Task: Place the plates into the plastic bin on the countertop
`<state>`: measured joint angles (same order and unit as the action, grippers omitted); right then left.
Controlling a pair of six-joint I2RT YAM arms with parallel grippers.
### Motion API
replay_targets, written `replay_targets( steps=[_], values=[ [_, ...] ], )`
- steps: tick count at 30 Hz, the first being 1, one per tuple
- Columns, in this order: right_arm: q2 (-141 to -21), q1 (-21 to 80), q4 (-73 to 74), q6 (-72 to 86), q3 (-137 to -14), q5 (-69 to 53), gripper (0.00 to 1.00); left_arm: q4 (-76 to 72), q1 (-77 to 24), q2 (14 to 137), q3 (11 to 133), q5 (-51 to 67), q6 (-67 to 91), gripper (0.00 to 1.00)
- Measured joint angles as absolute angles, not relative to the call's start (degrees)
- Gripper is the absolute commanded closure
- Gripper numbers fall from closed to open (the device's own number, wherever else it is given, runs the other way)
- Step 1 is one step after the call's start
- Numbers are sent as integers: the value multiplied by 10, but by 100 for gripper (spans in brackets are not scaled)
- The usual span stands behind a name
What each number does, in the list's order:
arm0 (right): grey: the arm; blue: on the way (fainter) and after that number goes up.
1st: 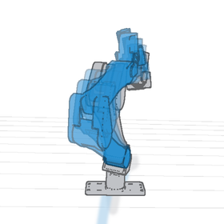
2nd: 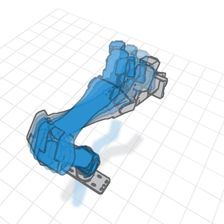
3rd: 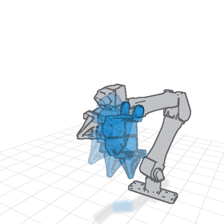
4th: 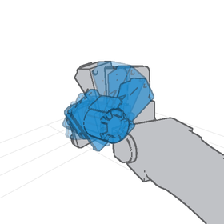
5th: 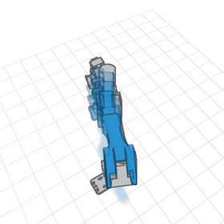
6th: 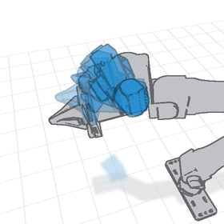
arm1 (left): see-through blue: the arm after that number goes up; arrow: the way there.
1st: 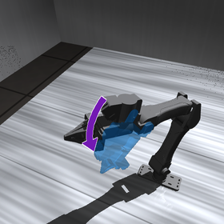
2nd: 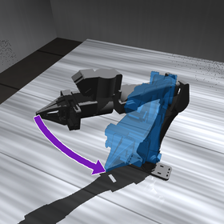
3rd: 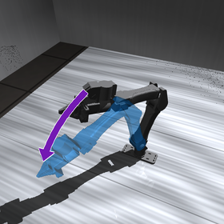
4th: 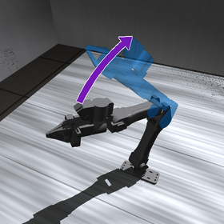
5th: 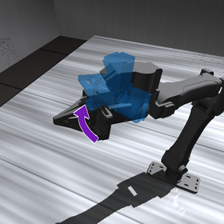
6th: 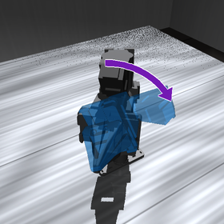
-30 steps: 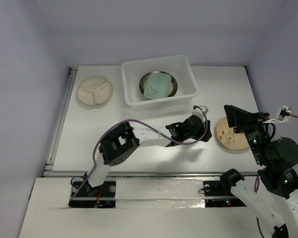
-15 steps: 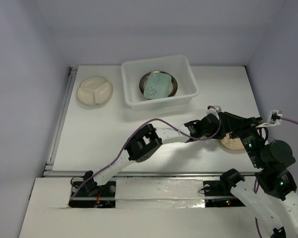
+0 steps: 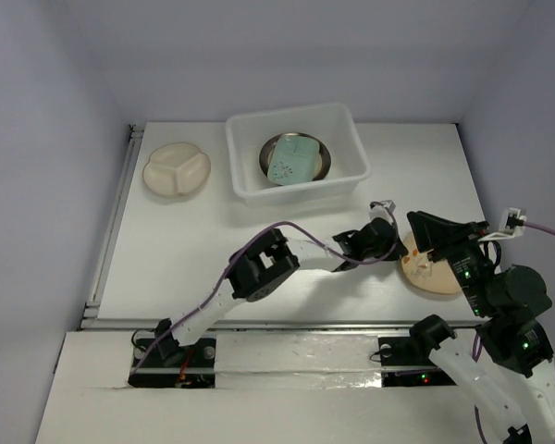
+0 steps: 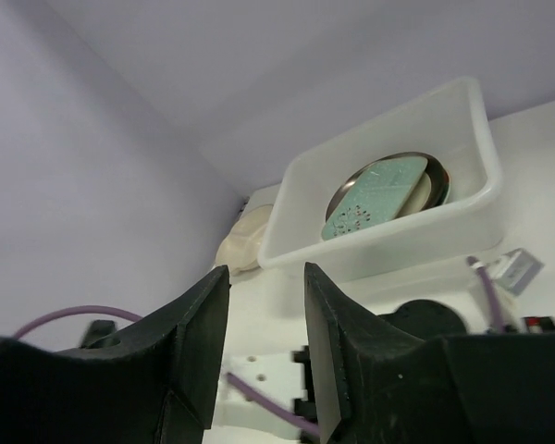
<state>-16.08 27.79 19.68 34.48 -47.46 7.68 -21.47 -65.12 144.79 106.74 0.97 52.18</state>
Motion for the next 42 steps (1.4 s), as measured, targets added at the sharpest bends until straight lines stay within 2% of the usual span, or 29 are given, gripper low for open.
replay_targets(
  steps=[4, 8, 12, 18, 24, 28, 34, 38, 42],
  values=[
    [-161, 278, 196, 345, -474, 77, 56, -249, -647, 1315, 876, -3, 504, 100],
    [-161, 278, 195, 345, -474, 77, 56, -267, -636, 1182, 737, -12, 474, 100],
    [-160, 278, 195, 345, -474, 78, 56, -282, -616, 1073, 639, -15, 457, 100],
    [-153, 278, 198, 345, -478, 88, 56, -310, -553, 955, 567, 5, 459, 100],
    [-153, 278, 199, 345, -481, 89, 56, -310, -441, 885, 569, 27, 452, 100],
    [-153, 278, 202, 347, -481, 88, 56, -293, -341, 896, 612, 35, 448, 100],
    [-155, 278, 205, 347, -473, 88, 57, -240, -230, 1047, 780, 44, 444, 100],
    [-156, 278, 210, 348, -464, 88, 57, -189, -206, 1148, 866, 37, 433, 100],
    [-157, 278, 211, 347, -460, 86, 57, -133, -205, 1199, 888, 29, 425, 100]
  ],
)
